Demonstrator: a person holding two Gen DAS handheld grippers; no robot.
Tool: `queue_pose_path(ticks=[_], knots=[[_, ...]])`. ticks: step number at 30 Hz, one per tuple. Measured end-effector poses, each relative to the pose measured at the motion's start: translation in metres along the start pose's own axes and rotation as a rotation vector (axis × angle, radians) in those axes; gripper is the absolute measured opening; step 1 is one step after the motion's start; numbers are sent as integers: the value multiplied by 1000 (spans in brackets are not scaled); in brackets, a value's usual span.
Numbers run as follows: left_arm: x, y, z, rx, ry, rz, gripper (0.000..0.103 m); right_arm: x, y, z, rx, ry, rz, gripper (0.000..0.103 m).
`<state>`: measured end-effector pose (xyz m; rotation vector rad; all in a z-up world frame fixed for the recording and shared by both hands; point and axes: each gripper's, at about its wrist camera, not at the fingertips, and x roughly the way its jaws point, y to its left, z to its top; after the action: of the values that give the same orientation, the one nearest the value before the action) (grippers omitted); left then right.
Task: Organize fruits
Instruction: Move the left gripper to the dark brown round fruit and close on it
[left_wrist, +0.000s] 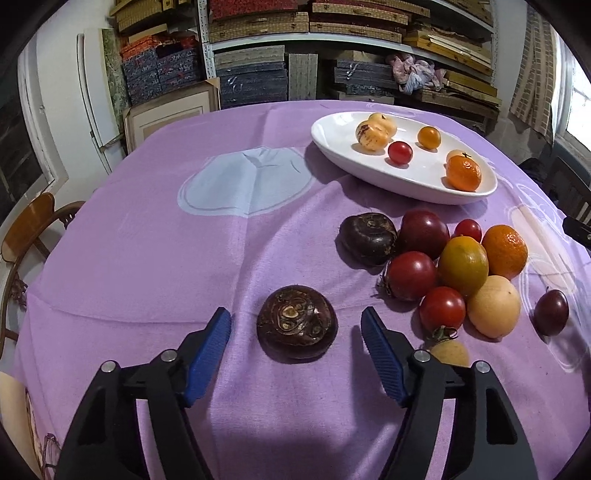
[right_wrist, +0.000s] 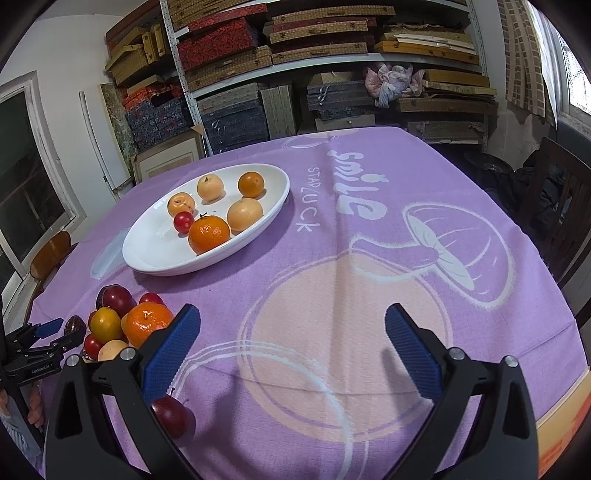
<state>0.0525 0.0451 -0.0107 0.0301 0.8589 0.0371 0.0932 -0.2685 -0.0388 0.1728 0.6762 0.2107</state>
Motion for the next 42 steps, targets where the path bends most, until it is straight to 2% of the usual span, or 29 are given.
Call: queue_pose_path(ticks=[3,5,12,23,27,31,34,38,42], knots=[[3,4,0,-22,14,-11,62,0,0,0,-2,-1,-1,98],[6,6,0,-36,25,-19,50,0,0,0,-2,0,-1,98],[5,6,-1,-39,22,-29,47,0,0,-1,0,0,0,98],[-8,-5,-3,10,-34,-41,45,2,2,-5,-13,6,-1,98],[-24,-11,-4,28,-128,-23,45,2,3,-5,-17,10,0,98],[-19,-23,-5,80,-90,-49,46,2,3,-6,-17,11,-2,98],[-18,-19,-4,53,-90,-52,46,2,3,-6,-15,11,-1,98],[-9,-5,-3,-9,-38,-49,46,3,4,-6,-20,14,0,98],[-4,-3,-3,-8,-3,-80,46,3,6,-7,-24,14,1,98]])
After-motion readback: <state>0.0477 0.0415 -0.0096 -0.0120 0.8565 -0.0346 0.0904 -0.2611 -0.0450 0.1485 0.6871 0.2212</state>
